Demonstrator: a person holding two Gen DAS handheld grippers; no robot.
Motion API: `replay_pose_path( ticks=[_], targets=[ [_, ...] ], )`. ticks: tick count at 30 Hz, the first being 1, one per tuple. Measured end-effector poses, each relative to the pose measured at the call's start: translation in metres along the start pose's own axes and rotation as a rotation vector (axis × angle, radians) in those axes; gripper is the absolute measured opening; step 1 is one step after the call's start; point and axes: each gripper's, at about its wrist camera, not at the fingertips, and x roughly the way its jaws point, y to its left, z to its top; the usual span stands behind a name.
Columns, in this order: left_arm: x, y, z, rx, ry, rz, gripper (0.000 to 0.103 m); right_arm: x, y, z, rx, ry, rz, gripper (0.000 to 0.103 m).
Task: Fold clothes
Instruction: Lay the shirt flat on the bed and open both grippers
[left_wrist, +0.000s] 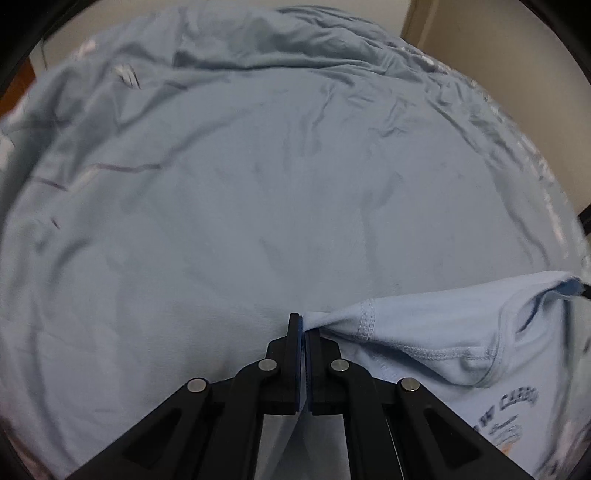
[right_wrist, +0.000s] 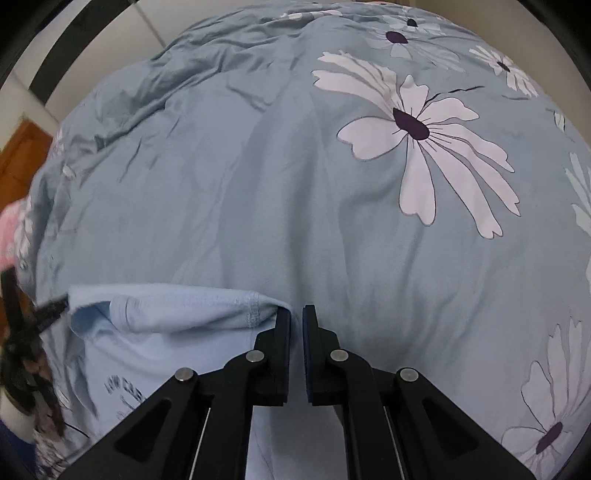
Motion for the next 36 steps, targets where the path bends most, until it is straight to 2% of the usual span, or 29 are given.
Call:
replay_pose_path(
  ticks=[3,5,7,10,11,14,16,17,21,23,25,29,33,36],
  targets=[
    [-0.002,0.015,0.001,-0.099,-0.006,-0.086,0.004,-0.005,-0.005,0.004,0.028,-0.007,0.008,0.008],
    [-0.006,0.02,-0.001,-0.135,-0.012,-0.101,0.008,-0.01,-0.002,0.002,0.006,-0.017,-0.013,0.011],
    [-0.015,0.022,-0.005,-0.137,-0.02,-0.087,0.014,-0.022,-0.001,-0.002,-0.019,-0.049,-0.03,0.021],
    [-0.039,0.022,-0.011,-0.126,-0.053,-0.066,0.021,-0.049,-0.011,-0.007,-0.01,-0.109,-0.059,0.024],
    [-0.049,0.021,-0.016,-0.124,-0.071,-0.053,0.029,-0.061,-0.015,-0.011,-0.007,-0.129,-0.059,0.025],
    [-0.08,0.017,-0.031,-0.118,-0.124,-0.014,0.036,-0.094,-0.025,-0.032,0.011,-0.181,-0.037,0.028],
    [-0.102,0.01,-0.051,-0.112,-0.16,0.006,0.039,-0.108,-0.031,-0.057,0.03,-0.202,0.003,0.036],
    [-0.112,0.003,-0.063,-0.098,-0.18,0.009,0.044,-0.112,-0.034,-0.073,0.035,-0.2,0.012,0.037],
    [-0.153,-0.026,-0.119,-0.032,-0.258,0.042,0.053,-0.122,-0.049,-0.144,0.047,-0.149,0.017,0.038],
    [-0.172,-0.038,-0.147,-0.025,-0.293,0.046,0.064,-0.124,-0.055,-0.177,0.056,-0.116,0.028,0.039],
    [-0.187,-0.047,-0.173,-0.025,-0.298,0.035,0.066,-0.127,-0.062,-0.209,0.066,-0.082,0.039,0.045],
    [-0.209,-0.06,-0.214,-0.03,-0.291,0.03,0.067,-0.131,-0.073,-0.271,0.077,-0.018,0.057,0.045],
    [-0.226,-0.073,-0.231,-0.032,-0.306,0.027,0.068,-0.12,-0.054,-0.286,0.022,0.046,0.106,0.045],
    [-0.237,-0.081,-0.234,-0.047,-0.312,0.016,0.068,-0.112,-0.065,-0.286,0.109,0.048,0.075,0.045]
  ],
)
